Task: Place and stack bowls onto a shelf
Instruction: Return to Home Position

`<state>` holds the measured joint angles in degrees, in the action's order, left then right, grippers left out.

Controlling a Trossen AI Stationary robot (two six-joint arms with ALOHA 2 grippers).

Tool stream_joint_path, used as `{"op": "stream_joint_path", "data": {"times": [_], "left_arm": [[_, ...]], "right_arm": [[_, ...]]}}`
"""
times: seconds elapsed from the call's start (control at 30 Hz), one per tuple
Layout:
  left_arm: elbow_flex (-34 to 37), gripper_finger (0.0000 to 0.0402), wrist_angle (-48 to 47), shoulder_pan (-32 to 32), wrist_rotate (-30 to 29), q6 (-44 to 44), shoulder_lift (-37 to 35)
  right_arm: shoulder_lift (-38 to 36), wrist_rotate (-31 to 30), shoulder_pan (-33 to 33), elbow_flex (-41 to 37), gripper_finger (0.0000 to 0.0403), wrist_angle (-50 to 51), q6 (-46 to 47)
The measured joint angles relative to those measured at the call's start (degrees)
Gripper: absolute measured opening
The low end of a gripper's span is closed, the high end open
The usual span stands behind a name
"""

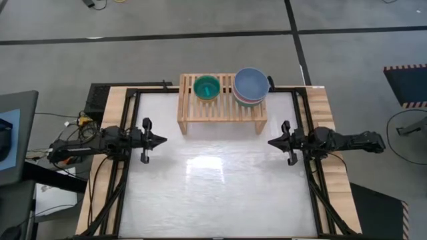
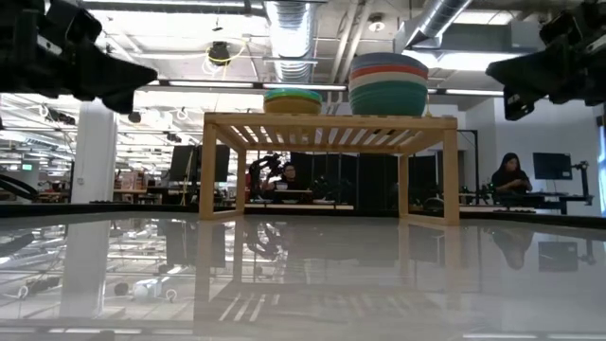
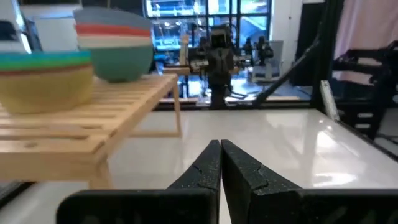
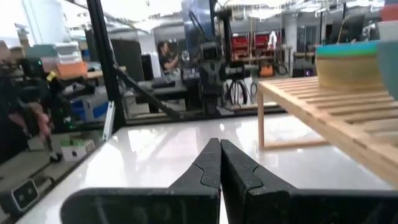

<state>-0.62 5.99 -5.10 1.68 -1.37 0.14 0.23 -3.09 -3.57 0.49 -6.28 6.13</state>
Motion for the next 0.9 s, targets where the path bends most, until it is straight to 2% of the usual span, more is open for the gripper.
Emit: {"op": "stream_joint_path", "data": {"times": [0.5, 0.77, 0.9], "left_arm": [[0.1, 0.0000, -2.8, 0.0, -0.4, -2.1, 0.6], [0.1, 0.0000, -4.1, 0.0, -0.9, 9.4, 0.7], [0.1, 0.0000, -4.0, 0.0, -0.9, 10.1, 0.7]], "right_arm": [[-0.1, 0.1, 0.0, -0.1, 0.0030, 2.2, 0.3], [0.5, 0.3, 0.0, -0.1, 0.0043, 4.4, 3.1], [0.5, 0.3, 0.0, -0.1, 0.0043, 4.5, 3.0]]}}
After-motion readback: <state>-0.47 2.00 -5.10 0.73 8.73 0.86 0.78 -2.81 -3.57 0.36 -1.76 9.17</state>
